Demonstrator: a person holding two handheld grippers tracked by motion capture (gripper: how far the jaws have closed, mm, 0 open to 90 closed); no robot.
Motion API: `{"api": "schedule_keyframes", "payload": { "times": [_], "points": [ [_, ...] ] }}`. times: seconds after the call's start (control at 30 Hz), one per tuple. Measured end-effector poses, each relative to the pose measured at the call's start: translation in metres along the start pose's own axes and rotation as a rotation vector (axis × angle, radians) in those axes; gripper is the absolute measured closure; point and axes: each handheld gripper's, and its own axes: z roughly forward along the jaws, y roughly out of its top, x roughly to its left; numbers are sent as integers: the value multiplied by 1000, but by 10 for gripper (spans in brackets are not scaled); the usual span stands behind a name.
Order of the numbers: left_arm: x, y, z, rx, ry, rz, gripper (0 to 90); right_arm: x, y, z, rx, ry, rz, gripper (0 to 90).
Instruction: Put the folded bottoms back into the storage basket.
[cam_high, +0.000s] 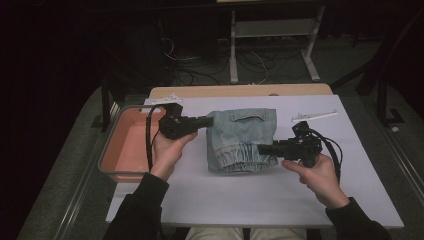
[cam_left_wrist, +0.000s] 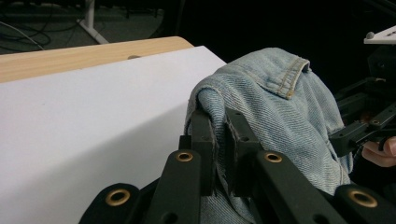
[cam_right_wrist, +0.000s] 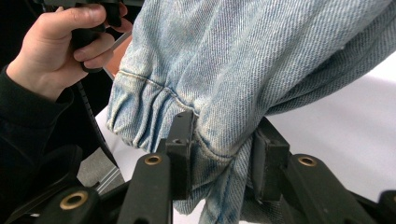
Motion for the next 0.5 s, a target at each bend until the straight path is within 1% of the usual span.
{"api": "schedule_keyframes", "payload": {
  "times": [0.3,0.5],
  "points": [
    [5,1,-16,-9,28,2,836,8,9,12,7,15,-19,641],
    [8,2,-25,-18,42,-4,836,13,16,18,10,20,-31,641]
  ]
}}
